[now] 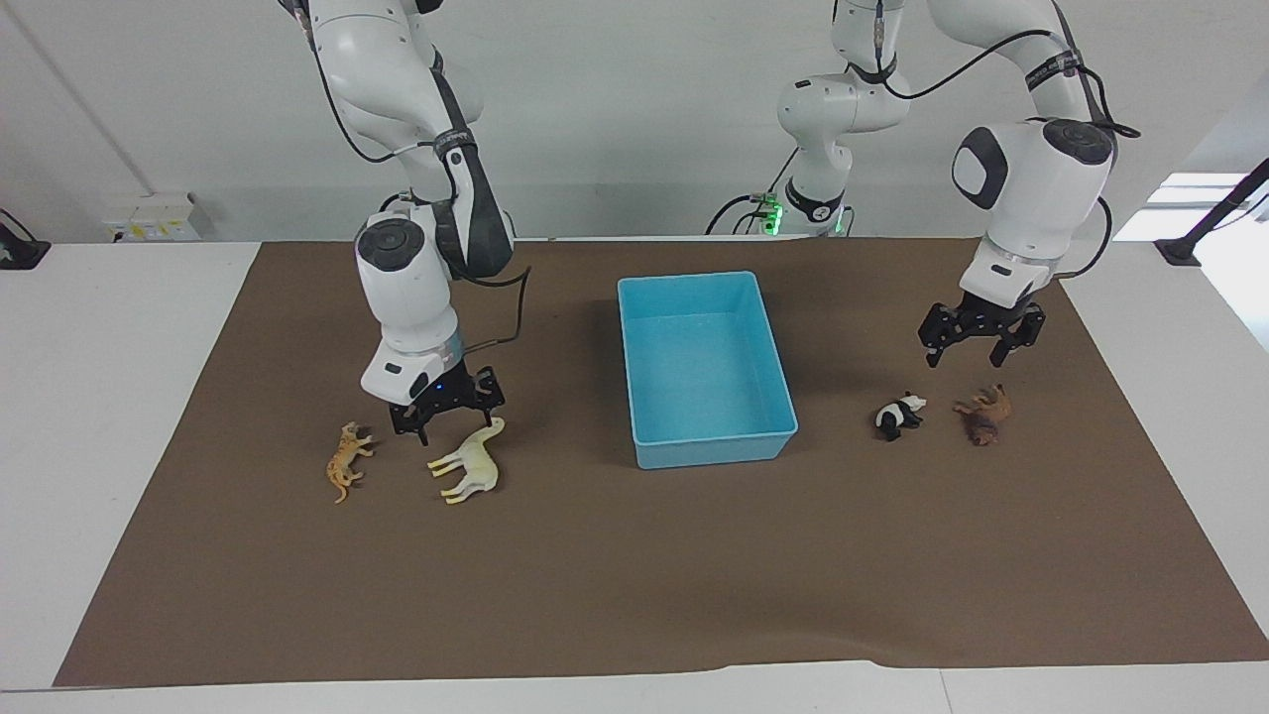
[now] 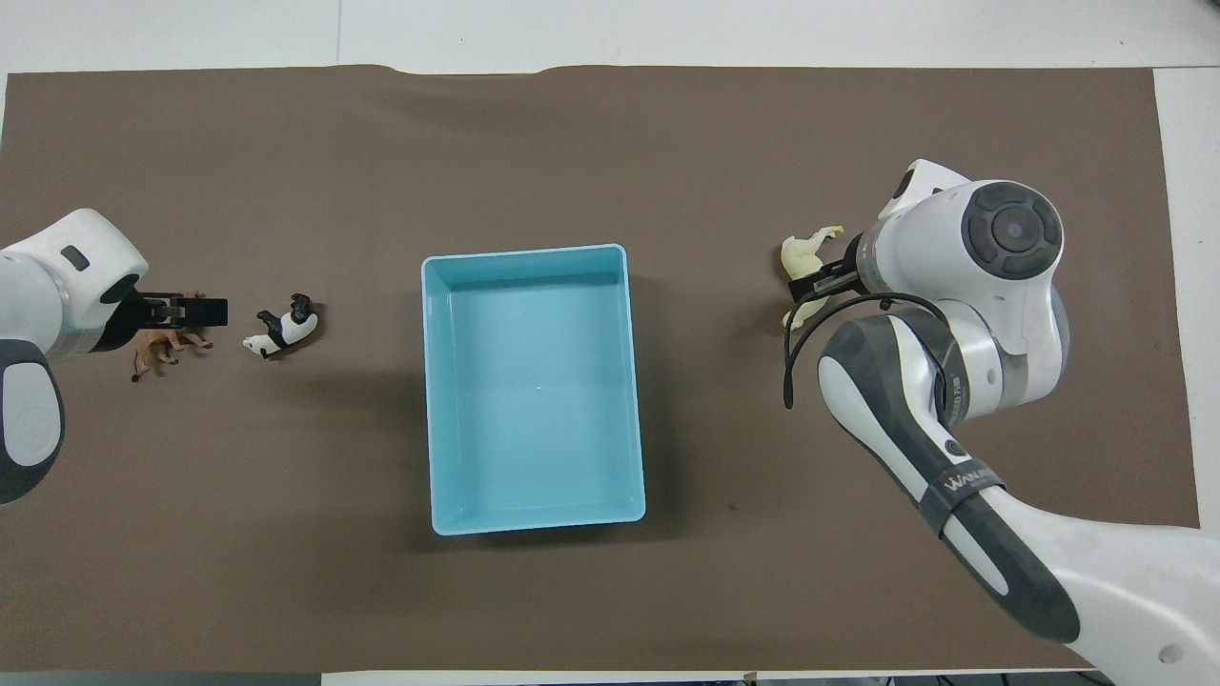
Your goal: Put all toys into storage box
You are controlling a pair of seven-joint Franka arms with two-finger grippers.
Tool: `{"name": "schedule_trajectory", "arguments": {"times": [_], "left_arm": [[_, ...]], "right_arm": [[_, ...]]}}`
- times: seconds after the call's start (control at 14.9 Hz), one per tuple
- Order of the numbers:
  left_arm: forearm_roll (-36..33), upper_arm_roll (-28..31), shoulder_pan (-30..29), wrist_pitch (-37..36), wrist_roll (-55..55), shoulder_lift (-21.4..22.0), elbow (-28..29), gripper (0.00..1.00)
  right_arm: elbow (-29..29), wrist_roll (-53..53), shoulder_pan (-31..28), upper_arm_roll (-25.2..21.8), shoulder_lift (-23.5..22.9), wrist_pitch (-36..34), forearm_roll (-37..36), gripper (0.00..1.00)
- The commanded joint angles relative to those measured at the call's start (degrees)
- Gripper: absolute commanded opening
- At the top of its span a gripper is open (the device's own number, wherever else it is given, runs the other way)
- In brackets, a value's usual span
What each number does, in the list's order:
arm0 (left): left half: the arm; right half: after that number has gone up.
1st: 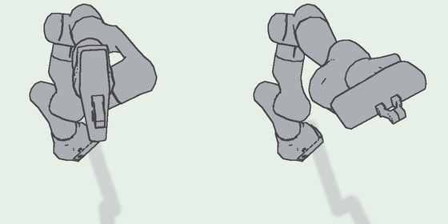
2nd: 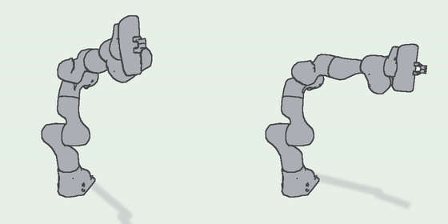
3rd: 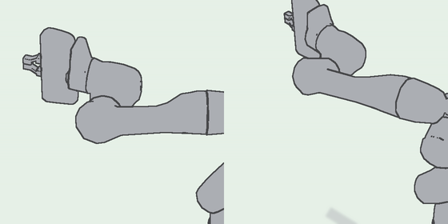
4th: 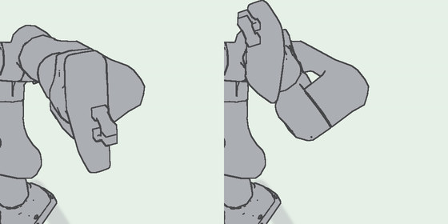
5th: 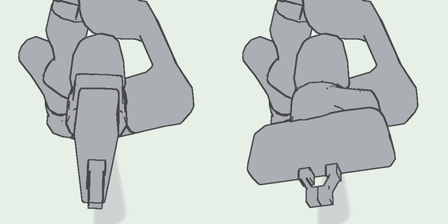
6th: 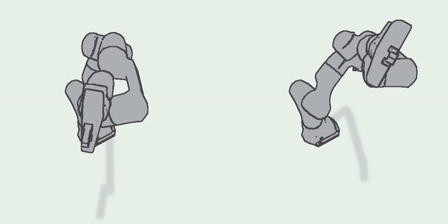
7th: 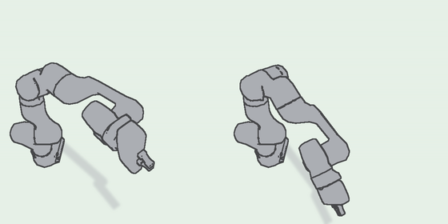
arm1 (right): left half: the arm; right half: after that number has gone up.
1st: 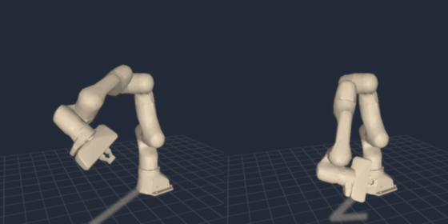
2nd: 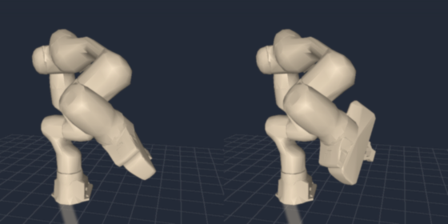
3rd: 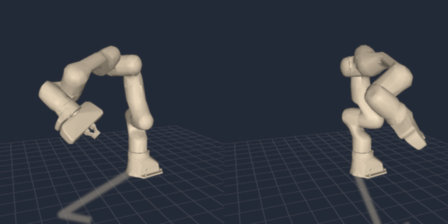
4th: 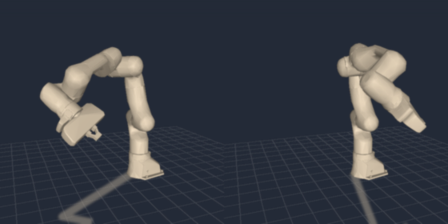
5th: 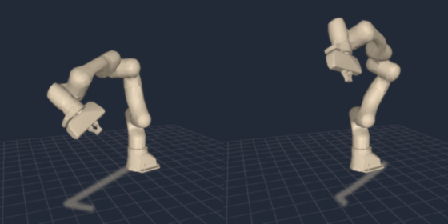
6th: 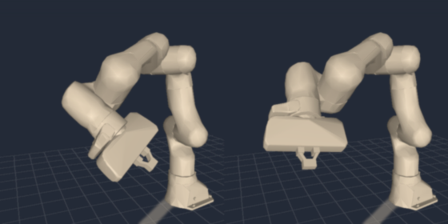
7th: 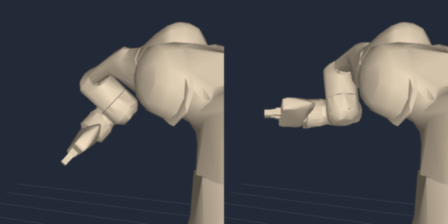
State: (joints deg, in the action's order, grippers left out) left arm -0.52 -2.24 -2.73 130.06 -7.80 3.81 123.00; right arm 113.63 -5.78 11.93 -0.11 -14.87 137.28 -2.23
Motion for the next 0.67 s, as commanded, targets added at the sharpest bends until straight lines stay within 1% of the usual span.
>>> {"name": "schedule_trajectory", "arguments": {"times": [0.0,0.07,0.13,0.33,0.4,0.47,0.54,0.6], "left_arm": [[-2.89,0.04,0.01,1.78,-12.15,-1.25,-0.12,1.00],[-3.17,0.13,-0.26,1.78,-18.68,-2.31,-0.30,1.00],[-3.35,0.04,-0.35,1.95,-22.22,-3.62,-0.48,1.00],[-3.79,-0.05,0.62,5.11,-24.02,-8.45,-0.74,1.00],[-3.79,-0.14,1.05,5.56,-24.02,-9.17,-0.74,1.00],[-3.79,-0.05,2.02,5.73,-23.93,-9.78,-0.66,1.00],[-3.79,-0.05,2.55,5.65,-23.93,-9.96,-0.57,1.00],[-3.87,-0.05,2.73,5.56,-24.02,-9.88,-0.22,1.00]], "right_arm": [[-0.25,-1.25,-0.15,0.28,-4.01,5.18,-0.85,1.00],[-0.34,-1.25,-0.06,0.28,-4.63,6.06,-0.85,1.00],[-0.25,-1.25,0.03,0.28,-4.99,6.42,-0.94,1.00],[-0.25,-1.43,0.11,0.28,-5.16,6.42,-1.20,1.00],[-0.25,-1.60,0.03,0.28,-5.51,6.51,-1.46,1.00],[-0.25,-1.69,0.03,0.28,-5.86,7.38,-2.16,0.98],[-0.16,-1.61,0.03,0.28,-5.95,7.65,-2.43,0.92],[-0.16,-1.60,0.11,0.28,-5.96,7.57,-2.43,0.89]]}}
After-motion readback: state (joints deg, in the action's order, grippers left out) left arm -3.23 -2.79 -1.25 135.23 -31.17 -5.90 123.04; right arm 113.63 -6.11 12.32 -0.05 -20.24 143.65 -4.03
